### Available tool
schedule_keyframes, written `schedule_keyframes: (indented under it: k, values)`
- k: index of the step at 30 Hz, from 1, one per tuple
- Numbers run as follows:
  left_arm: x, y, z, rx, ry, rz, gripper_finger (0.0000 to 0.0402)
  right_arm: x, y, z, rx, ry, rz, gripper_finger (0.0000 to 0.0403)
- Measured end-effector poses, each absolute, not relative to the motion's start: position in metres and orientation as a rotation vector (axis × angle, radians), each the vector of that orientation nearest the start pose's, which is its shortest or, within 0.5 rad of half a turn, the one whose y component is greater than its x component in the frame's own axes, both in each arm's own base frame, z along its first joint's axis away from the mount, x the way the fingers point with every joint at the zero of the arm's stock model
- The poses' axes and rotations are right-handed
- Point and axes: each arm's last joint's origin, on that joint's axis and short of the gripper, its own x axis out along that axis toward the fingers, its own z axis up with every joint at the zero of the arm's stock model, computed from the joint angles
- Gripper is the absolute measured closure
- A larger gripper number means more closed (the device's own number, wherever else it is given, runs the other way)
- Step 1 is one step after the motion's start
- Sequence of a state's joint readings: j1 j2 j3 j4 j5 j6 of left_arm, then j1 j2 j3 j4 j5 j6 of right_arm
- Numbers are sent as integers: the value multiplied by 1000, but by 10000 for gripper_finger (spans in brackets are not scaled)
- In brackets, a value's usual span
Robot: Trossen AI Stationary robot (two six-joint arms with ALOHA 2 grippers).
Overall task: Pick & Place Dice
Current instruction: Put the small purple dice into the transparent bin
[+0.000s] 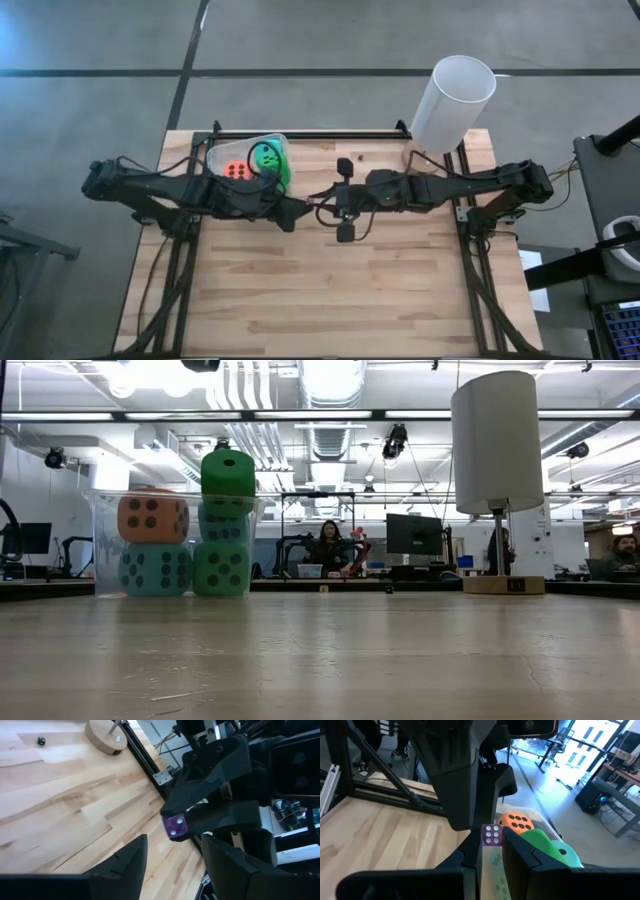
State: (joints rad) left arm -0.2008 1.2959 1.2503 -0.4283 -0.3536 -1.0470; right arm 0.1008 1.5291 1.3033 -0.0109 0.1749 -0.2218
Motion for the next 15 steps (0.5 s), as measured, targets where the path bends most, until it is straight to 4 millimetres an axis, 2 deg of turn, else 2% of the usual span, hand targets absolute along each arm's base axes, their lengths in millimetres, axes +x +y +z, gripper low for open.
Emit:
schedule_keyframes:
  k: [15]
  values:
    - [279, -41, 366, -917, 295, 360, 203, 351, 32, 351, -270, 232, -42, 359]
